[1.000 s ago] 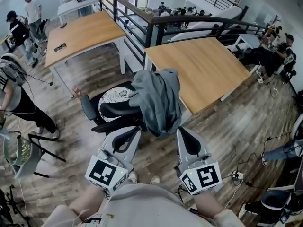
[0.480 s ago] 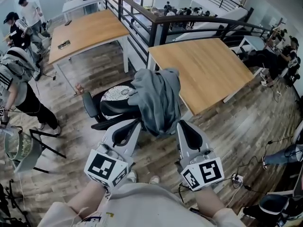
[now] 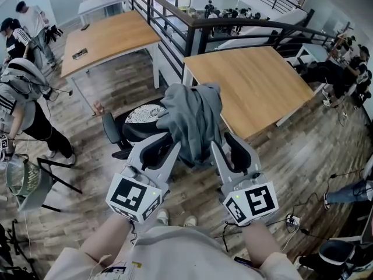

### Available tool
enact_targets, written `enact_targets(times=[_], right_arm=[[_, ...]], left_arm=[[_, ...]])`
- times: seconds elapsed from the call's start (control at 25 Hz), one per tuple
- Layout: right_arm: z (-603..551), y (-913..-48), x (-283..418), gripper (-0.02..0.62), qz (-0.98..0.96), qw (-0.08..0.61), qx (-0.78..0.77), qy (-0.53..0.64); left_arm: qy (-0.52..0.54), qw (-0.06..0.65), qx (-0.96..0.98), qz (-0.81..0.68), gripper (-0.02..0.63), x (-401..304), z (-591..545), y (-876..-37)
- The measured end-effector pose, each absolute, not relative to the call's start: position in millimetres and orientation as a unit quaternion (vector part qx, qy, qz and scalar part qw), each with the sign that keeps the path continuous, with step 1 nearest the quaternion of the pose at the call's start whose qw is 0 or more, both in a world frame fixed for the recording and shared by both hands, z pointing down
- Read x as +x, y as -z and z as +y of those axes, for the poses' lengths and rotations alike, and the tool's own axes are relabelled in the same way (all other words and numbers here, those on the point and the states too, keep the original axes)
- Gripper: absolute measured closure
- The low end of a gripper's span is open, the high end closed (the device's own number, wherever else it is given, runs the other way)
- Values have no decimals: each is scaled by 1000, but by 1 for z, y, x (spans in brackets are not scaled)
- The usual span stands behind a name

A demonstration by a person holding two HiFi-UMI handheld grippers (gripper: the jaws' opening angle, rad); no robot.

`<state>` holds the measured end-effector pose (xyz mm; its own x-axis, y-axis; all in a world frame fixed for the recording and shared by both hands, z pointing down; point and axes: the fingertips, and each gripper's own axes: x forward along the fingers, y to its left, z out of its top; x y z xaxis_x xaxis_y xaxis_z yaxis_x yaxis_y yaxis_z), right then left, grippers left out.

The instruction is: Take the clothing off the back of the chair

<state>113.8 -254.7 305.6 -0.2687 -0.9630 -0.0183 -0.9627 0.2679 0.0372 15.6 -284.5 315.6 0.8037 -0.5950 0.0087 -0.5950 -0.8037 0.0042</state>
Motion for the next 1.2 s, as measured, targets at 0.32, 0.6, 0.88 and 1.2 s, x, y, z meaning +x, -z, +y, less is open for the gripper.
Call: enact_targets(times=[0.32, 0.6, 0.88, 1.2], right_arm=[[-277, -313, 116, 406, -796, 1, 605, -1], [-294, -346, 125, 340, -796, 26, 604, -29], [-306, -390, 130, 280, -799, 55, 594, -70], [-313, -431, 123, 236, -811, 71, 570, -116]], left_arm=[[-43, 4, 947, -317, 456, 27, -301, -335], [-74, 22, 943, -325, 410, 34, -304, -360], [-107, 50, 940, -321, 394, 46, -287, -401], [-140, 106, 923, -343, 375, 39, -309, -451]])
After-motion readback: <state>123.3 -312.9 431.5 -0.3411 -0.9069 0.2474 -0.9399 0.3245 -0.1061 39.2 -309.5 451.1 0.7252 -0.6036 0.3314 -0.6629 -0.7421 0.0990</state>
